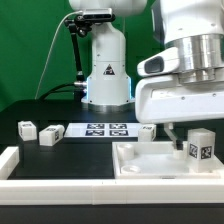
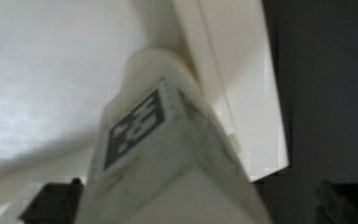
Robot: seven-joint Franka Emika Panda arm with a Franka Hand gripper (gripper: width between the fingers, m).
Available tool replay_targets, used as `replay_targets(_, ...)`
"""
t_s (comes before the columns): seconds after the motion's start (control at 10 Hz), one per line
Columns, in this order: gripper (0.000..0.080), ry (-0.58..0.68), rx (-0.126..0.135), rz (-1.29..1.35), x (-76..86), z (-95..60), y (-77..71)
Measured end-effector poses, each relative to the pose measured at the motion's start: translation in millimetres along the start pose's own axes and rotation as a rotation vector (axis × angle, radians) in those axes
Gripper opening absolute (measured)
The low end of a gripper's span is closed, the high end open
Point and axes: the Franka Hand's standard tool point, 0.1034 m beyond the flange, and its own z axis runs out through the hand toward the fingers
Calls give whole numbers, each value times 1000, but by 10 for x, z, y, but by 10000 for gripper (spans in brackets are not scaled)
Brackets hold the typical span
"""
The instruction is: Assemble one leg
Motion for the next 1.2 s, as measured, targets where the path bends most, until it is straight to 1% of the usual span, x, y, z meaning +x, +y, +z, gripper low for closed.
replay_targets(0.1, 649, -2, -16, -167, -4, 1, -12)
replay_targets(0.2, 649, -14, -23, -237, -16, 2, -33)
replay_targets(0.3, 649, -17, -38, -399, -15, 0, -47)
replay_targets(0.4, 649, -20, -49, -553, -11, 0, -38)
replay_targets(0.5, 649, -20, -54, -635, 3, 0, -5)
replay_targets(0.6, 649, -15, -54, -592, 11, -2, 1)
replay_targets(0.8, 637, -16, -54, -593, 10, 0, 3)
replay_targets(1.0, 285, -16, -54, -592, 10, 0, 3)
replay_targets(1.2, 288, -15, -54, -577, 11, 0, 3)
